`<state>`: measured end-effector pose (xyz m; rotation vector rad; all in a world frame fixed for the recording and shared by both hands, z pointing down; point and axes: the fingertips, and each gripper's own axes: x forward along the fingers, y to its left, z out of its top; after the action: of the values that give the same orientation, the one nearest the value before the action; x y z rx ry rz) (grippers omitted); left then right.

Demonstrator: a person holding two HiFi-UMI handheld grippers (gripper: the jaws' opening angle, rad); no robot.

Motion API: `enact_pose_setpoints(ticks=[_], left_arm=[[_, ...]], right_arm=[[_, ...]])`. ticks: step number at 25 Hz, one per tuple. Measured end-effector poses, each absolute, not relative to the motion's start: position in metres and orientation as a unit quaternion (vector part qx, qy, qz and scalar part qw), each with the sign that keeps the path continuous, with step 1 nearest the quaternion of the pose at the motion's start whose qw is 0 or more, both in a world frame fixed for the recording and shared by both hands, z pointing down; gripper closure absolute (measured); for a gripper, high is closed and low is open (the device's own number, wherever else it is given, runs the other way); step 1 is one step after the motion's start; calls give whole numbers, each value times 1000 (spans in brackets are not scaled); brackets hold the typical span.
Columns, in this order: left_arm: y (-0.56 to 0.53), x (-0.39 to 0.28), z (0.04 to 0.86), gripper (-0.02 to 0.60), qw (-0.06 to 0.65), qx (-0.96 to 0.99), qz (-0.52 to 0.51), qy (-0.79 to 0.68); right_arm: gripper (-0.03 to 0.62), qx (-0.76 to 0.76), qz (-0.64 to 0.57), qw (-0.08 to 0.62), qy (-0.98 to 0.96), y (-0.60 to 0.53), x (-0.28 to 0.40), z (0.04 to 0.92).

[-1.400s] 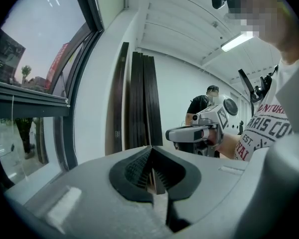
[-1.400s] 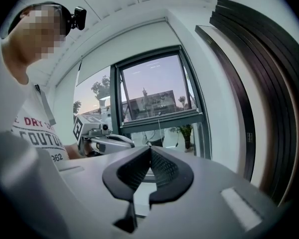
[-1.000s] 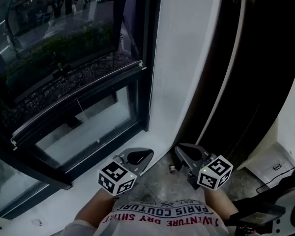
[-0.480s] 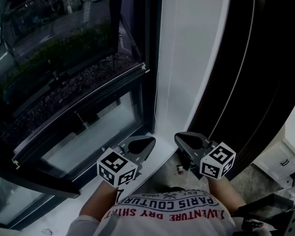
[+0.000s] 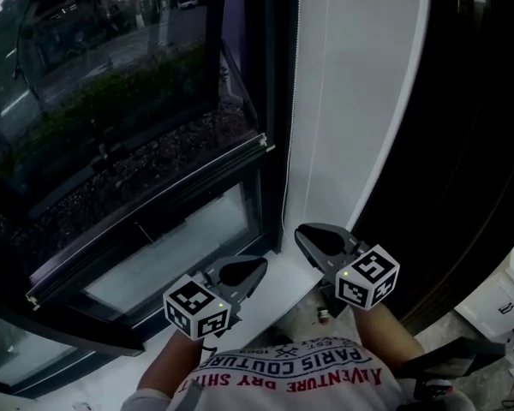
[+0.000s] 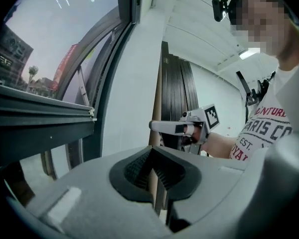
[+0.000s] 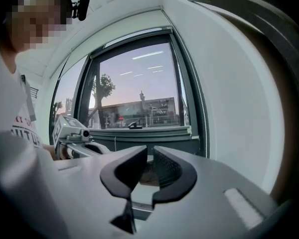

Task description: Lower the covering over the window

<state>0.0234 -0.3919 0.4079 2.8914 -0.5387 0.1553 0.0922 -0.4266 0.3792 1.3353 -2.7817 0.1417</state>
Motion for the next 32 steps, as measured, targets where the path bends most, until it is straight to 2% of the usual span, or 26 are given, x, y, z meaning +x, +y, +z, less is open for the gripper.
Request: enact_pose_setpoints(ticks=[10, 16, 25, 29, 32], left_arm=[[-441, 11, 405, 578, 98, 969, 63, -216], [-464, 2, 413, 578, 103, 964, 71, -235], [-477, -7, 427, 578, 120, 957, 77, -253], [-479, -11, 431, 578, 121, 956, 78, -257], [-479, -14, 432, 578, 122, 954, 78, -261]], right_arm=[[414, 505, 1, 5, -863, -565, 109, 332], [391, 580, -17, 19, -814, -634, 126, 336], [407, 615, 8, 26, -788, -679, 139, 357], [460, 621, 5, 23, -783, -685, 139, 359], [571, 625, 9, 16, -780, -684, 143, 360]])
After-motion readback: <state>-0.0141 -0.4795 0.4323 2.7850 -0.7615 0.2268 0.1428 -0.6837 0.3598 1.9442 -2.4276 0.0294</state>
